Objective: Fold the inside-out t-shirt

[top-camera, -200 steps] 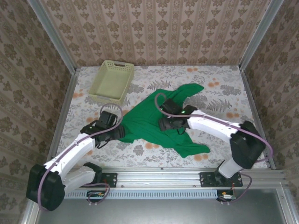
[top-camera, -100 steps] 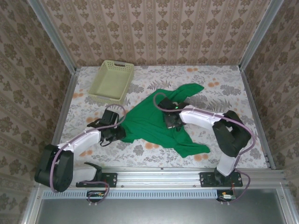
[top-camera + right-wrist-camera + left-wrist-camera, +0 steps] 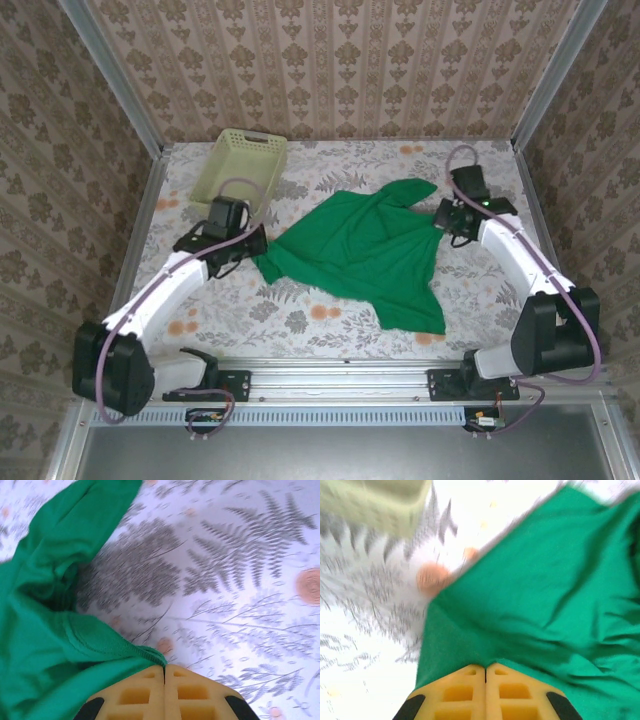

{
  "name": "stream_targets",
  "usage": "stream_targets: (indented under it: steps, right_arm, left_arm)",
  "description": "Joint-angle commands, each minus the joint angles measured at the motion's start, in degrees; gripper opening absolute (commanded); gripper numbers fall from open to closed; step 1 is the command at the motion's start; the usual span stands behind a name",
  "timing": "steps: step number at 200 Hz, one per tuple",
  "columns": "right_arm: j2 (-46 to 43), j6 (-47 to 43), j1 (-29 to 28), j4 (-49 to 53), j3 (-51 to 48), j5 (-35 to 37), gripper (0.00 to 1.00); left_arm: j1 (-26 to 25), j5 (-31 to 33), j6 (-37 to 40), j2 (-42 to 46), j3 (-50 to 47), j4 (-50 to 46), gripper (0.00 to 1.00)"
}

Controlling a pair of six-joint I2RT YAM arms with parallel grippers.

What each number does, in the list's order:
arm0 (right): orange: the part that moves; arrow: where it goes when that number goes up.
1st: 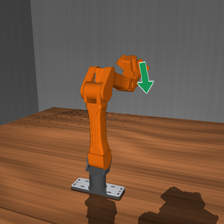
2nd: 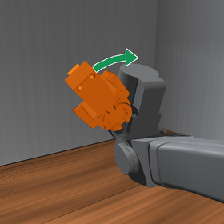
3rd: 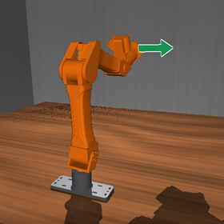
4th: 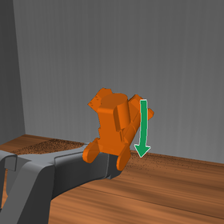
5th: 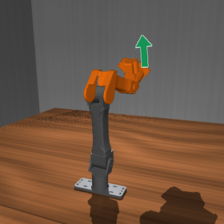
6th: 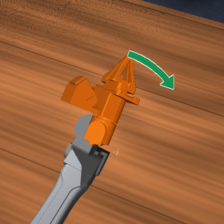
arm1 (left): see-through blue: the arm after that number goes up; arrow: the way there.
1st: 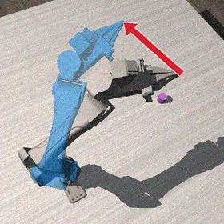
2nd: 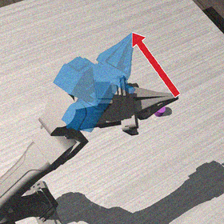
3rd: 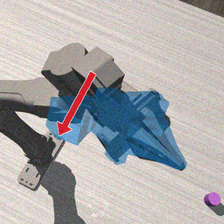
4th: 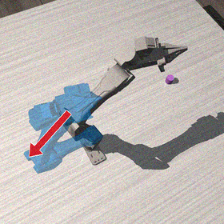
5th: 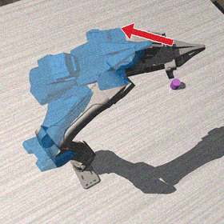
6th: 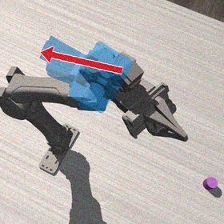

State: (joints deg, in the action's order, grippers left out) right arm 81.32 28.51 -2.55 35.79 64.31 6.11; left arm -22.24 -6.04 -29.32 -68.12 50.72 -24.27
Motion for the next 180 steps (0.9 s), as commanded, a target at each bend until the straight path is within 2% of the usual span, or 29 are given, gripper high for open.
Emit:
stream_targets:
  steps: [1,10,20,27,41,57,71,82,114,144,180]
  right_arm:
    - [5.50,-1.93,2.75,0.77,5.36,-4.12,0.00]
    - [8.69,-2.34,3.20,0.60,6.92,-3.59,0.01]
    - [11.64,-2.66,3.28,0.84,8.38,-2.20,0.19]
    - [12.95,-2.51,3.31,1.50,8.96,-1.19,0.35]
    - [12.60,-2.56,3.25,2.00,7.71,-0.30,0.57]
    - [7.96,-2.21,2.64,1.33,2.69,-0.38,0.67]
    - [2.03,-1.72,0.56,2.34,-2.51,-0.53,0.70]
    - [-2.21,-0.65,-2.10,3.03,-6.36,-0.48,0.71]
    - [-11.99,7.21,-14.88,5.23,-17.15,1.36,0.70]
    - [-11.41,14.09,-25.33,5.16,-21.96,3.24,0.68]
    - [-5.88,18.26,-31.62,4.99,-22.38,5.89,0.67]
  left_arm:
    - [4.72,-1.15,1.84,1.29,1.13,1.70,0.00]
    - [6.32,-3.59,1.56,-0.72,1.67,1.73,0.00]
    - [6.98,-4.76,1.39,-3.31,2.59,0.37,0.00]
    - [7.03,-5.33,1.64,-4.91,2.97,-0.52,0.00]
    - [7.06,-5.30,1.62,-6.68,2.58,-1.92,0.20]
    - [7.04,-3.48,1.48,-6.66,1.25,-3.68,0.37]
    - [7.03,-2.25,1.29,-5.20,-0.43,-4.12,0.49]
    - [7.03,-2.09,0.90,-3.68,-1.92,-4.12,0.54]
    - [6.44,-2.95,-1.27,-0.35,-5.53,-4.10,0.58]
    - [4.52,-2.65,-2.94,1.50,-7.83,-3.03,0.60]
    - [3.87,-2.19,-5.21,1.55,-9.39,-1.70,0.63]
